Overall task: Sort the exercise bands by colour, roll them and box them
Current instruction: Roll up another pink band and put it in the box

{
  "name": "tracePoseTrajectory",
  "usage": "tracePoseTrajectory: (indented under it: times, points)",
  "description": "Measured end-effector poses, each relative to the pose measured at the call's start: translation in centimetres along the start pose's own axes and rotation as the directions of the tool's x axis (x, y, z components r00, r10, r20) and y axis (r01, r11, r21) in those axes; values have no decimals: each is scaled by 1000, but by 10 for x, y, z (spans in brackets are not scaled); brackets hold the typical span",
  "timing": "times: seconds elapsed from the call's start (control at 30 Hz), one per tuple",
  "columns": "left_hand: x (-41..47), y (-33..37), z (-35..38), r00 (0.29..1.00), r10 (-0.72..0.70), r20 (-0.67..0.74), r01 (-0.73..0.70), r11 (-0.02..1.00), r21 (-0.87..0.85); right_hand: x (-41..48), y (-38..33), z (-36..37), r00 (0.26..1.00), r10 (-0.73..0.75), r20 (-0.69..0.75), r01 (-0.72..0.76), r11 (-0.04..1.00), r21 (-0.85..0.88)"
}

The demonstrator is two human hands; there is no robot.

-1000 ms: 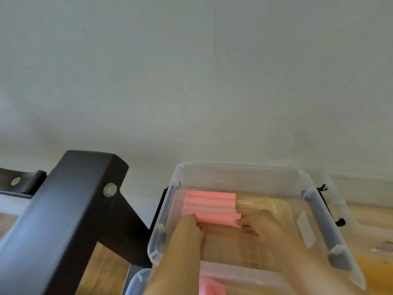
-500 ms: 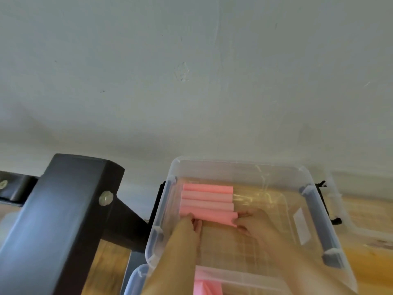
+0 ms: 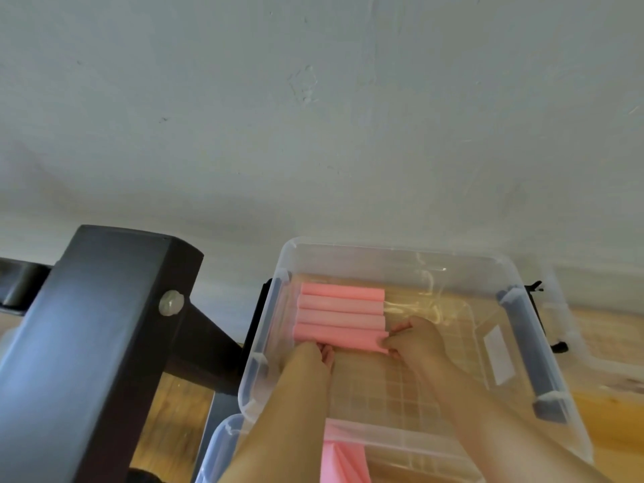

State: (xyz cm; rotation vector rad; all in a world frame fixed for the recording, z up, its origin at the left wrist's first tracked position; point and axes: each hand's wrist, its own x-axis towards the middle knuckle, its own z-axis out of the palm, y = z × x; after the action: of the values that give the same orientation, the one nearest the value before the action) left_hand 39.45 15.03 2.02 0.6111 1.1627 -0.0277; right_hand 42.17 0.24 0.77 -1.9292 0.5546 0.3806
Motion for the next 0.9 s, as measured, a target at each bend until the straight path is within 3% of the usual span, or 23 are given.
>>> tracePoseTrajectory:
  times: [0.2, 0.3, 0.4, 0.43, 0.5, 0.6, 0.77, 0.9]
  points:
    - [2, 1, 1, 998, 54, 11, -55, 951, 303, -4, -2, -3, 995, -99, -6, 95, 972, -214]
    - [-7, 7, 4, 998, 59, 11, -59, 927, 369, -6, -6, -8, 987, -162, 6, 158, 951, -266]
    - [-23, 11, 7, 985, 130, 110, -170, 823, 543, -13, -11, -16, 977, -210, 22, 208, 941, -267]
    - [-28, 11, 7, 963, 195, 187, -270, 724, 635, -17, -13, -19, 973, -229, 32, 229, 937, -264]
    - [-38, 12, 3, 844, 339, 416, -532, 429, 730, -24, -15, -24, 956, -290, 52, 294, 928, -228]
    - [-61, 8, -4, 605, 384, 698, -776, 88, 624, -42, -18, -34, 906, -416, 75, 423, 897, -130]
    - [-88, -8, -17, 360, 334, 871, -825, -322, 464, -77, -25, -59, 772, -633, 53, 621, 733, -277]
    - [-95, -24, -35, 189, 341, 921, -756, -548, 358, -100, -9, -72, 639, -767, 57, 733, 584, -350]
